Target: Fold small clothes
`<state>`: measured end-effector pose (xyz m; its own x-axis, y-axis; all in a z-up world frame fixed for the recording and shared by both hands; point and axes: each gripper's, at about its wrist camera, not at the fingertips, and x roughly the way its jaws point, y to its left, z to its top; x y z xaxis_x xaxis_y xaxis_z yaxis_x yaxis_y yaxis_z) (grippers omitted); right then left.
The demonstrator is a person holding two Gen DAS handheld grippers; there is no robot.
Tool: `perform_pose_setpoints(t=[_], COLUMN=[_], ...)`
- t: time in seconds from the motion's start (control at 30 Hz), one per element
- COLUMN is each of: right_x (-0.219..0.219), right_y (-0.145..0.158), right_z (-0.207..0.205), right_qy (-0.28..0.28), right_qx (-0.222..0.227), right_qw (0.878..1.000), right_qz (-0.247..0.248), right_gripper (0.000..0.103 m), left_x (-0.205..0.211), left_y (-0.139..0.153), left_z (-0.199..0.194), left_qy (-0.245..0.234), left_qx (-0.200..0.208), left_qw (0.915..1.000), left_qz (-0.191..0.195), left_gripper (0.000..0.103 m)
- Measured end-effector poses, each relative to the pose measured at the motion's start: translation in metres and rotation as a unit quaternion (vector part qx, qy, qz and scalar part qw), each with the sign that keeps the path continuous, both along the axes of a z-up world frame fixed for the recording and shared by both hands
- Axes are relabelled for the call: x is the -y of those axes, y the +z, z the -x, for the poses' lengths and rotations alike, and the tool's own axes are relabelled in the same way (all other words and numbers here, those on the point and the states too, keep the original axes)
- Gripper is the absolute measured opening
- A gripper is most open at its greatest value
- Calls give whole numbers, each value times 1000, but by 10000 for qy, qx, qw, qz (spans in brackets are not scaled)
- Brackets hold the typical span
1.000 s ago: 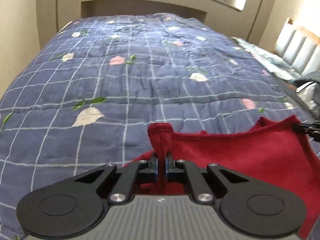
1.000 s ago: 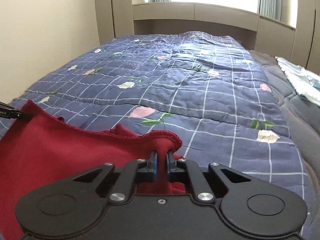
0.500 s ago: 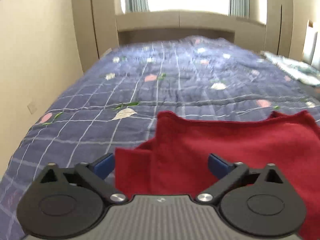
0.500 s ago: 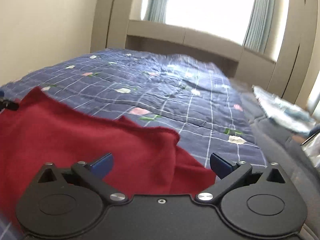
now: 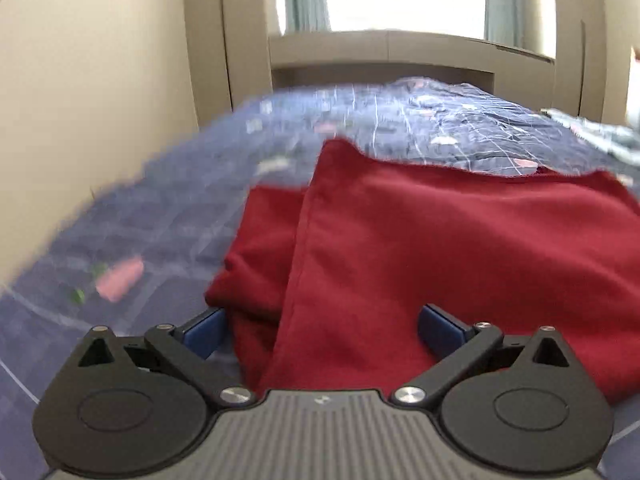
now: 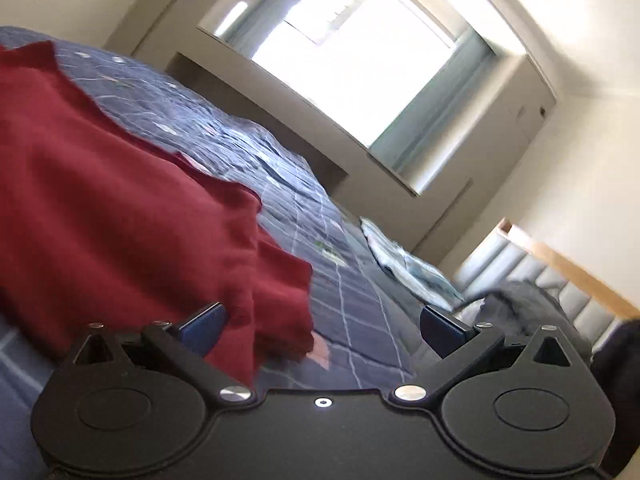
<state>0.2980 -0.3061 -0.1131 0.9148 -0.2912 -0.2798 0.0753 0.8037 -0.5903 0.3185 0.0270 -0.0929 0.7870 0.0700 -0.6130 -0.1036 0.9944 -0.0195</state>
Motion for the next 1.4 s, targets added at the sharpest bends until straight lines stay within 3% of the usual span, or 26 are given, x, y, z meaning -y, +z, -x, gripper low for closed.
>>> perform_pose_setpoints(t=[0.1, 0.27, 0.4, 0.53, 0.7, 0.93, 1.1, 1.17, 1.4], right_x=[-7, -9, -9, -42, -93, -133, -137, -131, -126], right_y=[-6, -9, 6, 28, 33, 45, 15, 10, 30], right_z=[-4, -2, 9, 31, -9, -106, -148, -145, -82], right_qy=[-17, -3, 55, 545, 1381, 1809, 1705, 1631, 1821], right_qx=[-18, 79, 155, 695, 237, -153, -956, -949, -779], right_qw=[9996, 9992, 9999, 9961, 9900, 9834, 9804, 9805, 9788], right_qz=[298, 394, 41, 2, -142, -63, -234, -542, -528], right_gripper=[102, 102, 102, 102, 102, 102, 102, 102, 102], left_x=[-16, -16, -20, -27, -38, -55, -55, -55, -53], left_y=[-5, -8, -9, -8, -8, -9, -9, -9, -10], left_z=[0, 1, 3, 4, 12, 20, 21, 20, 19], left_qy=[7, 13, 18, 18, 308, 774, 775, 774, 770], left_qx=[17, 62, 138, 234, 445, 654, 652, 644, 603], left_qw=[9989, 9991, 9985, 9969, 9933, 9861, 9860, 9862, 9870], left_qz=[479, 429, 539, 754, 1024, 1318, 1321, 1315, 1279], left_gripper=[103, 103, 103, 103, 103, 103, 103, 103, 103])
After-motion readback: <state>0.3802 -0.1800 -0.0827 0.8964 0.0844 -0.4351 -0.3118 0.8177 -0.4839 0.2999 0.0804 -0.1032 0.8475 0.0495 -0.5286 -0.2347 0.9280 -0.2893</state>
